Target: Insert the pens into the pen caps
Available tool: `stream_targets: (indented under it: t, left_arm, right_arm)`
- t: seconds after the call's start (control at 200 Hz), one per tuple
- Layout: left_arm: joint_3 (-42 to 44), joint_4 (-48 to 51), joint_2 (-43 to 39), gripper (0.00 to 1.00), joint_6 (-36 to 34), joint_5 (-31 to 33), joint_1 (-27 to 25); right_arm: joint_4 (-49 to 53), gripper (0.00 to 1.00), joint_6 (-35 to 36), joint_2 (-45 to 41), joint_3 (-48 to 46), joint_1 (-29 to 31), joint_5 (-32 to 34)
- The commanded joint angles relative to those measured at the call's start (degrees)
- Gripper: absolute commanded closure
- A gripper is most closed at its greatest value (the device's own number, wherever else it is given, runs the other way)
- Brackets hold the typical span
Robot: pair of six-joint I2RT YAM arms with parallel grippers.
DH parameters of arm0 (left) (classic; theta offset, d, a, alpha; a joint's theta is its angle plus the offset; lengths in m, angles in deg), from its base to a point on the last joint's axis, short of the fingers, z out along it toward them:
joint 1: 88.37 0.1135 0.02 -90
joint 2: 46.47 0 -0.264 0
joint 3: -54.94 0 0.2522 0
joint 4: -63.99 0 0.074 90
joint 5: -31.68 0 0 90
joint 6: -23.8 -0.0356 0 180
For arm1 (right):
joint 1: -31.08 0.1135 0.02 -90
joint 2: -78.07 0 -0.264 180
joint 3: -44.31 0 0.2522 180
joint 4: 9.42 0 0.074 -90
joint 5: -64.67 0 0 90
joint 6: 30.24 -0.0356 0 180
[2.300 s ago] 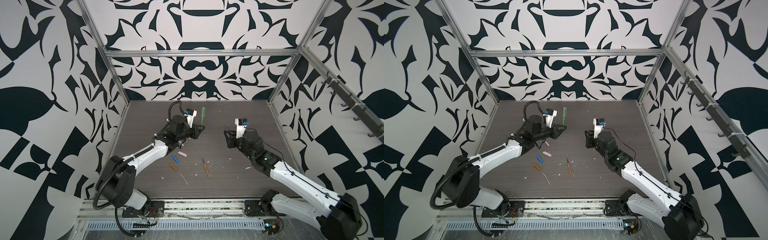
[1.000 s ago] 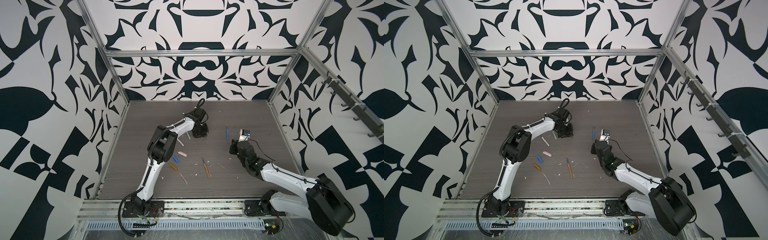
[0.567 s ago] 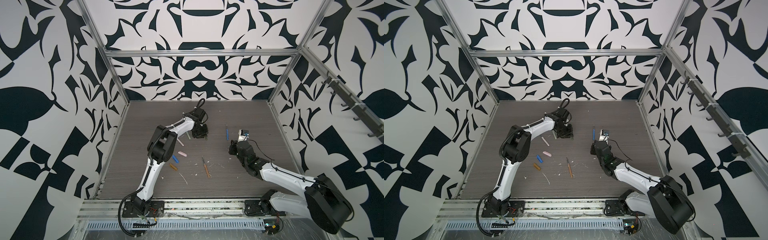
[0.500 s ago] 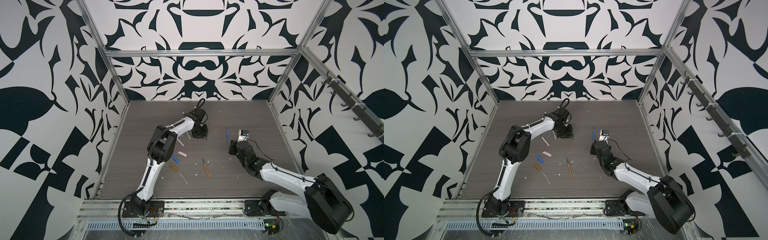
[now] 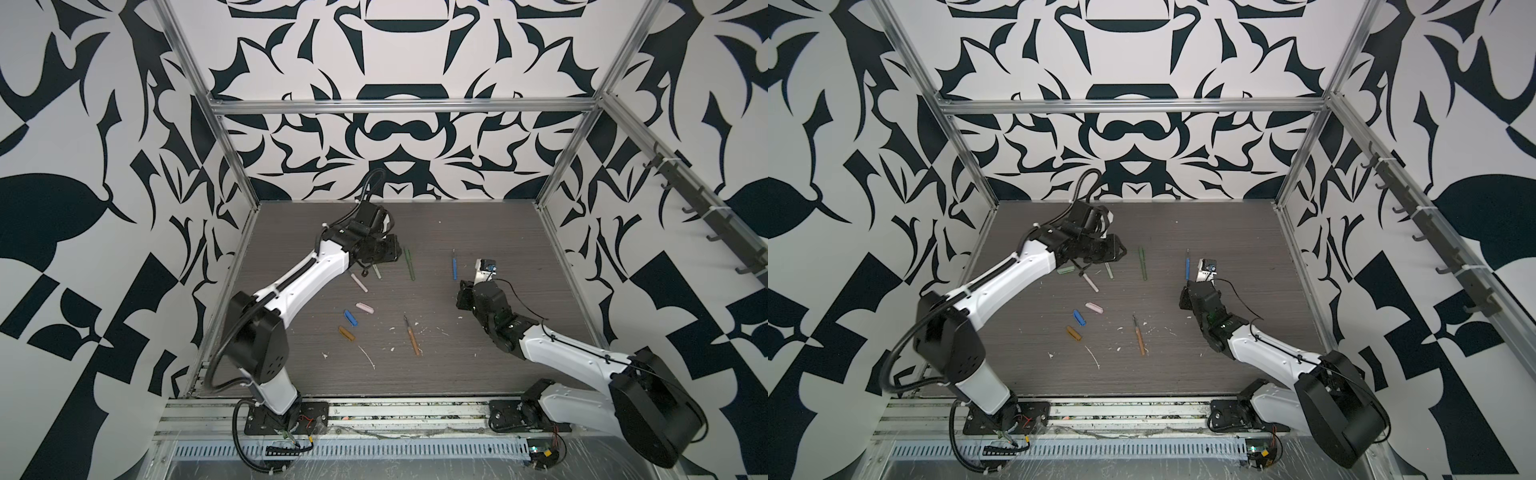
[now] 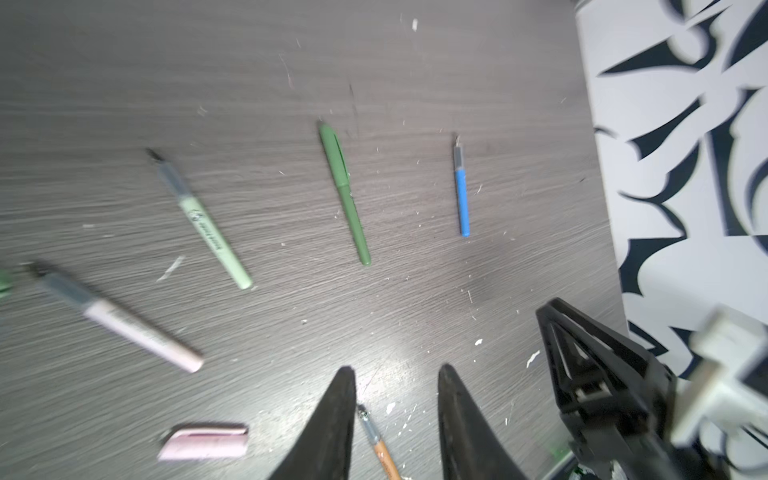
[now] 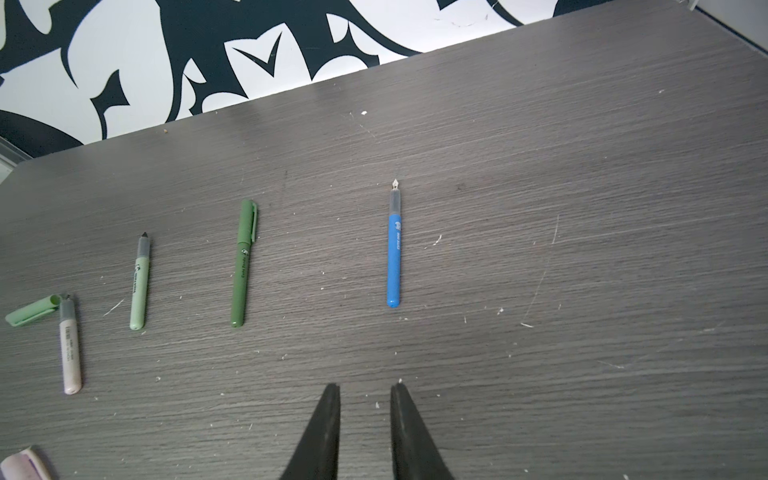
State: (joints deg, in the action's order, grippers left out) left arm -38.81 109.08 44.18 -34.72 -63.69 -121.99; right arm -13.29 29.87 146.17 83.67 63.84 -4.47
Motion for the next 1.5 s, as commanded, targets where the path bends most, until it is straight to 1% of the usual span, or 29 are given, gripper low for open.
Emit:
stream_targets:
  t: [0.0,0.06,0.11,0.165,0.17,0.22,0.295,0.34,0.375,0.405,0.465,0.57,0.63,0.705,0.79,0.83,1.085,1.295,1.41,1.495]
  left_arm:
    - [9.79,-3.60,-6.62,0.65,1.00,4.58,2.18]
    - [14.31,-6.20,-12.00,0.65,1.65,5.32,3.71]
    - [17.25,-8.67,-16.01,0.64,1.99,7.14,4.71]
    - [19.51,-12.27,-21.58,0.64,0.81,8.56,5.55]
    - [19.69,-12.79,-21.88,0.64,0.61,8.63,5.57]
    - [21.47,-17.95,-24.90,0.60,-1.46,9.25,6.18]
    - [23.27,-25.95,-27.58,0.52,-3.56,11.72,6.38]
    - [23.64,-30.10,-28.20,0.50,-4.12,13.19,6.66]
    - [23.38,-32.45,-27.97,0.49,-4.46,13.15,7.23]
    - [22.82,-33.40,-27.46,0.47,-4.55,12.13,8.14]
    - [21.29,-33.41,-26.38,0.44,-4.49,10.00,10.12]
    - [21.57,-33.17,-24.92,0.41,-1.68,8.72,13.02]
    - [22.42,-32.73,-24.73,0.41,1.20,7.36,15.33]
    - [24.35,-31.75,-25.60,0.41,5.42,7.22,18.22]
    - [26.42,-31.03,-27.03,0.40,9.87,6.23,21.55]
    - [27.26,-31.50,-27.66,0.40,10.69,5.73,22.55]
    - [27.29,-31.07,-28.72,0.37,9.91,5.71,23.62]
    - [27.54,-31.38,-28.53,0.37,10.18,4.87,23.90]
    - [27.43,-32.24,-28.09,0.36,10.20,2.95,24.08]
    - [27.57,-32.90,-27.90,0.36,10.35,1.96,24.10]
  right_arm:
    - [-0.40,0.77,-0.26,1.50,3.15,0.07,-1.97]
    - [-0.02,0.80,0.33,2.97,4.37,0.21,-3.99]
    - [0.32,0.81,0.73,4.61,5.52,0.19,-6.28]
    - [0.29,0.85,1.75,6.78,7.09,0.47,-9.23]
    - [0.35,0.86,1.89,7.05,7.27,0.51,-10.30]
    - [1.99,0.89,3.50,9.31,9.62,1.76,-12.98]
    - [9.35,0.90,4.03,12.68,15.38,4.46,-11.18]
    - [14.46,0.90,3.96,14.78,19.92,5.54,-12.37]
    - [18.94,0.91,4.28,16.65,23.94,6.71,-13.63]
    - [22.92,0.92,4.19,18.21,27.28,8.16,-13.31]
    - [28.68,0.91,4.34,20.96,32.79,10.73,-14.32]
    - [33.78,0.82,4.72,25.63,39.52,15.59,-17.90]
    - [36.58,0.79,5.06,29.08,43.59,18.44,-18.38]
    - [38.99,0.76,5.74,33.45,48.25,21.61,-18.54]
    - [41.03,0.75,6.52,38.09,53.35,24.12,-19.23]
    - [41.26,0.75,7.00,39.97,55.28,24.96,-20.00]
    - [43.91,0.76,10.74,49.83,66.38,27.18,-23.71]
    - [46.11,0.77,13.41,56.11,73.36,27.19,-23.10]
    - [46.93,0.80,14.47,58.61,76.29,27.19,-22.61]
    - [47.74,0.81,14.52,60.09,77.85,27.19,-22.77]
